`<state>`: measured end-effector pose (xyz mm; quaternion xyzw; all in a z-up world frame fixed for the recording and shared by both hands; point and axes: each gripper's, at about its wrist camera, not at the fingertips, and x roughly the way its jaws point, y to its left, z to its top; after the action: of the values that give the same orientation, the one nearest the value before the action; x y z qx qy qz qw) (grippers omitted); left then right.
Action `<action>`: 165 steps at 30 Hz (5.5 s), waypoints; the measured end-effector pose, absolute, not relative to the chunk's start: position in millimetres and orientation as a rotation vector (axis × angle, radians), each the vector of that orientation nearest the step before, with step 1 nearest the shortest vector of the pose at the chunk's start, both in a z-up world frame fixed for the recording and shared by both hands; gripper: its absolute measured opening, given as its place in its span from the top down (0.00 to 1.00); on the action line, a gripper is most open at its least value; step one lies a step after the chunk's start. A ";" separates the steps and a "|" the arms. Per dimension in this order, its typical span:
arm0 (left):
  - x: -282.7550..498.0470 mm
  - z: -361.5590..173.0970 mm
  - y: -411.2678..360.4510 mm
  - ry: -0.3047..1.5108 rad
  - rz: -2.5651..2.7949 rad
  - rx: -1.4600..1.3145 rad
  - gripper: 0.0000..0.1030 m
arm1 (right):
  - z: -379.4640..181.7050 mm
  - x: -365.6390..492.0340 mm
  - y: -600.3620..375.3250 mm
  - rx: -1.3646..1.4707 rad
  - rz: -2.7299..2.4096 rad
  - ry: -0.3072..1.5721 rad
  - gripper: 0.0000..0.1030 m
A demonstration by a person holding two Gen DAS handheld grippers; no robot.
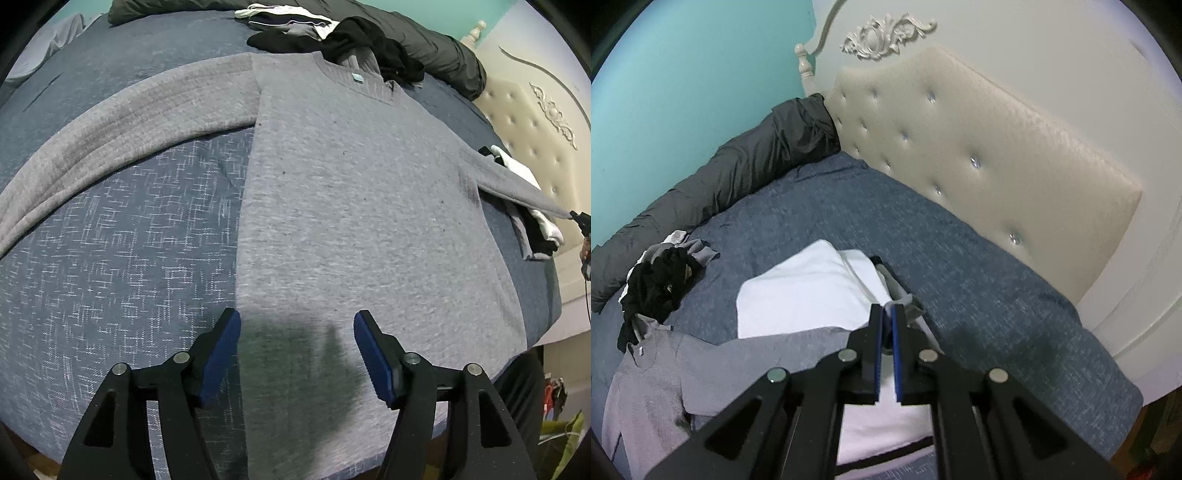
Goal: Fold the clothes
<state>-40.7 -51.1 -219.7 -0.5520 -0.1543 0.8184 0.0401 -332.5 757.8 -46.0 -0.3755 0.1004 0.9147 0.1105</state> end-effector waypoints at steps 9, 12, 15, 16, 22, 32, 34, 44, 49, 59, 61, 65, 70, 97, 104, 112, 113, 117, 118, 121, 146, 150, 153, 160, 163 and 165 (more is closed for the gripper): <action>-46.8 -222.5 -46.8 -0.468 2.517 -1.671 0.27 | -35.0 -312.3 726.1 -0.924 2.642 0.147 0.79; -53.4 -222.3 -47.1 -0.476 2.549 -1.646 0.24 | -15.6 -285.8 677.4 -0.789 2.785 0.182 0.74; -63.3 -223.7 -46.8 -0.496 2.589 -1.624 0.23 | -24.7 -272.9 620.3 -0.897 2.958 0.307 0.73; -68.0 -224.5 -45.8 -0.503 2.605 -1.614 0.22 | -35.1 -275.3 601.2 -0.988 3.003 0.364 0.73; -92.0 -227.4 -36.1 -0.570 2.661 -1.515 0.18 | -139.3 -305.1 488.8 -1.610 3.021 0.559 0.62; -116.3 -255.4 -31.5 -0.645 2.672 -1.448 0.11 | -248.7 -347.5 418.9 -1.790 2.800 0.817 0.58; -117.0 -262.0 -32.9 -0.644 2.675 -1.441 0.11 | -256.6 -355.8 418.2 -1.747 2.784 0.898 0.58; -118.9 -269.2 -31.4 -0.591 2.672 -1.437 0.11 | -252.2 -369.7 426.9 -1.562 2.859 0.850 0.95; -119.4 -269.9 -28.8 -0.580 2.672 -1.433 0.11 | -250.8 -389.2 422.2 -1.552 2.849 0.742 0.95; -118.9 -272.4 -28.3 -0.565 2.673 -1.431 0.11 | -252.8 -382.3 421.7 -1.598 2.819 0.573 0.72; -117.9 -272.5 -29.2 -0.561 2.676 -1.431 0.11 | -248.6 -370.2 425.9 -1.583 2.822 0.588 0.66; -116.0 -271.2 -31.4 -0.567 2.677 -1.427 0.11 | -231.3 -337.8 425.7 -1.521 2.897 0.603 0.65; -114.5 -266.5 -33.5 -0.571 2.689 -1.420 0.11 | -222.9 -317.7 401.8 -1.546 2.984 0.661 0.65; -36.2 -206.6 -283.5 -0.890 2.969 -1.615 0.10 | -217.1 -238.6 337.2 -1.476 3.213 0.646 0.65; 4.0 -220.6 -338.3 -1.082 3.026 -1.633 0.10 | -218.0 -235.3 334.8 -1.485 3.218 0.634 0.65; 38.1 -242.1 -371.7 -1.323 3.052 -1.622 0.10 | -218.7 -234.3 333.0 -1.491 3.220 0.631 0.65; 39.9 -243.7 -374.3 -1.347 3.058 -1.610 0.10 | -219.0 -234.3 333.1 -1.492 3.219 0.632 0.65; 42.1 -249.5 -383.0 -1.400 3.074 -1.585 0.10 | -219.7 -234.0 333.1 -1.524 3.237 0.621 0.65; 41.1 -250.3 -385.2 -1.401 3.078 -1.582 0.10 | -219.6 -234.0 332.9 -1.525 3.237 0.618 0.65; 40.0 -251.6 -394.8 -1.468 3.087 -1.546 0.19 | -219.8 -234.0 332.2 -1.526 3.239 0.609 0.65; 2.3 -158.8 -385.8 -1.156 3.228 -1.357 0.97 | -221.3 -236.2 335.3 -1.525 3.234 0.619 0.65; -29.0 -113.8 -356.7 -1.032 3.214 -1.261 0.97 | -219.2 -236.9 344.8 -1.509 3.220 0.648 0.65; -59.4 -77.0 -324.5 -0.922 3.194 -1.187 0.97 | -217.5 -237.4 353.7 -1.502 3.209 0.673 0.65; -138.5 -9.0 -239.8 -0.723 3.111 -1.058 0.97 | -214.1 -238.3 377.2 -1.494 3.181 0.728 0.65; -170.7 14.7 -194.6 -0.627 3.061 -1.021 0.97 | -213.5 -238.4 385.8 -1.494 3.169 0.753 0.65; -191.1 26.9 -161.8 -0.562 3.016 -0.998 0.97 | -211.7 -238.2 389.9 -1.489 3.168 0.755 0.65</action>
<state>-191.1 -161.8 26.9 -0.3090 -0.1741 0.9340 -0.0425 -238.2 389.9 -211.7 -0.4058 0.2057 0.8634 -0.2180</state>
